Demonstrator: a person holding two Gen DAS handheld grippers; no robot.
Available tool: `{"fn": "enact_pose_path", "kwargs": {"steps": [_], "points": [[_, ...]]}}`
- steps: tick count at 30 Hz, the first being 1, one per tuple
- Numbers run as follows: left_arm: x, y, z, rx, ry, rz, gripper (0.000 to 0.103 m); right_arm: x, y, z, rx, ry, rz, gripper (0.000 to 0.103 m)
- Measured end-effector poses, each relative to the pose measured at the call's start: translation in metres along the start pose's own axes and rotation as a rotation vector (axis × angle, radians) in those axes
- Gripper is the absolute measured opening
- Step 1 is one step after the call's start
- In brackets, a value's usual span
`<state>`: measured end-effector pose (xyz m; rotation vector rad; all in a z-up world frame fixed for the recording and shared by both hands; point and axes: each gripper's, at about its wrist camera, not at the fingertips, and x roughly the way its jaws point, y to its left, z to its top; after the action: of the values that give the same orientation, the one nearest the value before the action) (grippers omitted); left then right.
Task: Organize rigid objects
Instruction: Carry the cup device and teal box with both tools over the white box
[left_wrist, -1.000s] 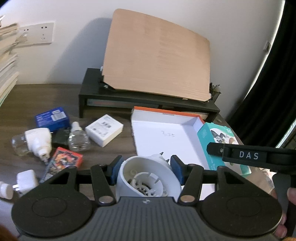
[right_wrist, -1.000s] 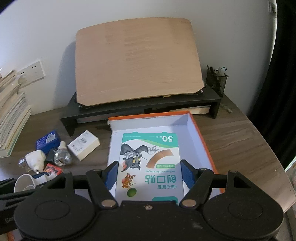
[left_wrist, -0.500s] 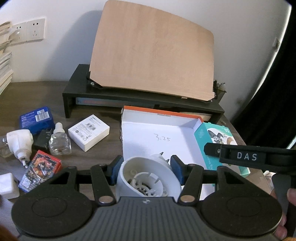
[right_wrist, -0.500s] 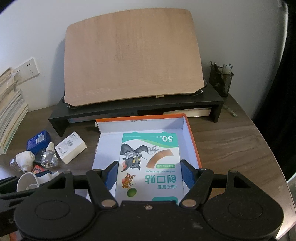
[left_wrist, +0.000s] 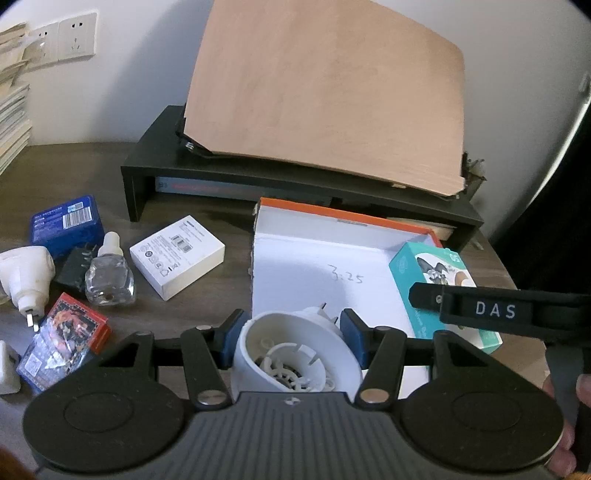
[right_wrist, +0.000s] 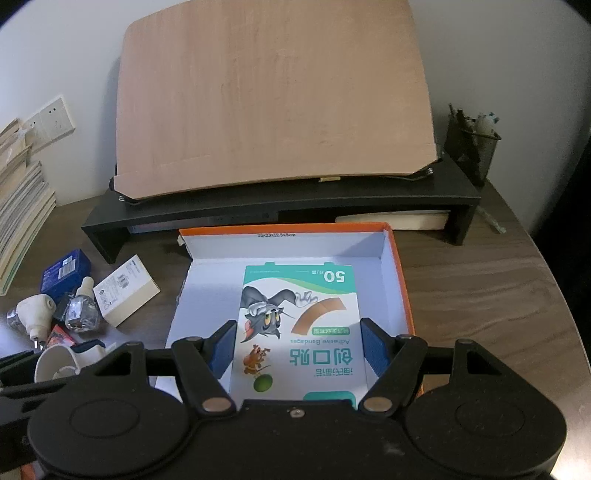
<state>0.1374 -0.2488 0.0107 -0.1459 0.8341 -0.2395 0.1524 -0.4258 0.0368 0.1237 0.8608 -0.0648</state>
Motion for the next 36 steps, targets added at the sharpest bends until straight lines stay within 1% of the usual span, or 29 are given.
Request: {"fn": "enact_pose_path", "kwargs": {"steps": [5, 12, 16, 23, 26, 31, 36], "points": [[0.012, -0.002, 0.006, -0.008, 0.002, 0.014, 0.056, 0.007, -0.005, 0.005, -0.007, -0.006, 0.0, 0.084], [0.023, -0.009, 0.01, 0.0, 0.011, 0.011, 0.056, 0.009, -0.017, 0.006, 0.013, 0.001, -0.011, 0.084], [0.024, -0.008, 0.011, 0.007, 0.021, 0.001, 0.056, 0.003, -0.02, 0.007, 0.033, -0.009, -0.026, 0.084], [0.025, -0.011, 0.015, 0.058, 0.031, -0.037, 0.056, -0.016, -0.024, 0.004, 0.1, -0.043, -0.076, 0.084], [0.023, -0.012, 0.017, 0.076, 0.033, -0.05, 0.056, -0.024, -0.021, 0.006, 0.11, -0.058, -0.088, 0.084], [0.018, -0.012, 0.021, 0.112, 0.024, -0.055, 0.056, -0.034, -0.015, 0.008, 0.129, -0.092, -0.093, 0.084], [0.016, -0.008, 0.018, 0.104, 0.034, -0.056, 0.056, -0.037, -0.009, 0.004, 0.123, -0.089, -0.092, 0.084]]}}
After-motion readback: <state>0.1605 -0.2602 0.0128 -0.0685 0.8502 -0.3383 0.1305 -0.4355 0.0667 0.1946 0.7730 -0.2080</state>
